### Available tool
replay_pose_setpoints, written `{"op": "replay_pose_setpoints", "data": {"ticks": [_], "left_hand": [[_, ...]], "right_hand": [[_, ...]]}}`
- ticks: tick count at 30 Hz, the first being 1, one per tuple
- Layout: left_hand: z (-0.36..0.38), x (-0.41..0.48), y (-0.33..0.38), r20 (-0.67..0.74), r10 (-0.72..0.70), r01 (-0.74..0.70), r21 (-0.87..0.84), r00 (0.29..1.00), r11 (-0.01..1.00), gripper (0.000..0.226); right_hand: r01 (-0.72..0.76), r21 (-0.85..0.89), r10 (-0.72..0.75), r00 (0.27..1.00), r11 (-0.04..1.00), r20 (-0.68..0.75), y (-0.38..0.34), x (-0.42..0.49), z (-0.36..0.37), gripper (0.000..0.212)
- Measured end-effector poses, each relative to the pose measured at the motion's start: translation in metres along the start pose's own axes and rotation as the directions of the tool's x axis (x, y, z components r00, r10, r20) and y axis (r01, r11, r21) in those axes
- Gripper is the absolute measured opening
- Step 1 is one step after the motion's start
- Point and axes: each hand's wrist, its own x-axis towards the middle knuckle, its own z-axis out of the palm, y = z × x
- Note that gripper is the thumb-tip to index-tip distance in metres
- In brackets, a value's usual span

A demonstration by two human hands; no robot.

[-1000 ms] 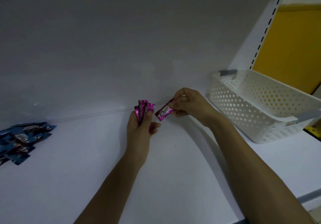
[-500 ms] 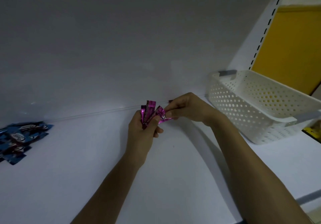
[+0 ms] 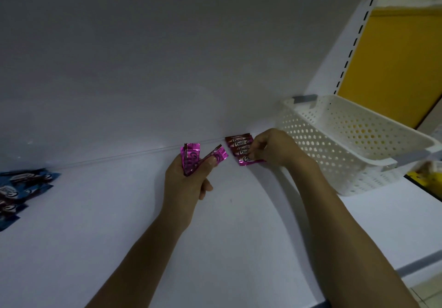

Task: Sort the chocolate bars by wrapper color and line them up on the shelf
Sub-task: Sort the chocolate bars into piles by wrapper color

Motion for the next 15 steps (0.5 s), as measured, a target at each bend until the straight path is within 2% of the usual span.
{"op": "replay_pose_setpoints", "data": {"ticks": [3, 6, 8, 9, 11, 13, 15], "left_hand": [[0.001, 0.0, -0.001, -0.012, 0.01, -0.01, 0.013, 1.0, 1.0, 0.008], [0.0, 0.002, -0.001, -0.029, -0.001, 0.0, -0.053, 1.0, 0.999, 0.01], [0.0, 0.003, -0.002, -0.028, -0.024, 0.021, -0.098, 0.999, 0.995, 0.017], [0.0, 0.003, -0.002, -0.024, -0.033, 0.03, -0.112, 0.999, 0.993, 0.019], [-0.001, 0.002, -0.001, -0.007, -0.036, 0.035, -0.124, 0.999, 0.992, 0.021], [-0.001, 0.002, 0.0, 0.004, -0.033, 0.034, -0.105, 0.999, 0.994, 0.022], [-0.002, 0.002, 0.0, 0.0, -0.027, 0.027, -0.087, 1.0, 0.996, 0.02]], "right_hand": [[0.025, -0.025, -0.026, 0.999, 0.999, -0.03, 0.001, 0.002, 0.004, 0.008], [0.077, -0.058, -0.083, 0.991, 0.995, -0.101, 0.001, 0.003, 0.006, 0.011], [0.144, 0.072, -0.131, 0.979, 0.987, -0.158, -0.008, 0.0, 0.004, 0.01], [0.159, 0.201, -0.134, 0.982, 0.967, -0.135, -0.018, -0.004, 0.002, 0.014], [0.118, 0.445, -0.141, 0.99, 0.888, 0.019, -0.039, -0.013, -0.001, 0.024], [0.074, 0.535, -0.199, 0.963, 0.842, 0.18, -0.055, -0.021, 0.0, 0.023], [0.094, 0.556, -0.255, 0.942, 0.826, 0.219, -0.061, -0.024, 0.003, 0.017]]}}
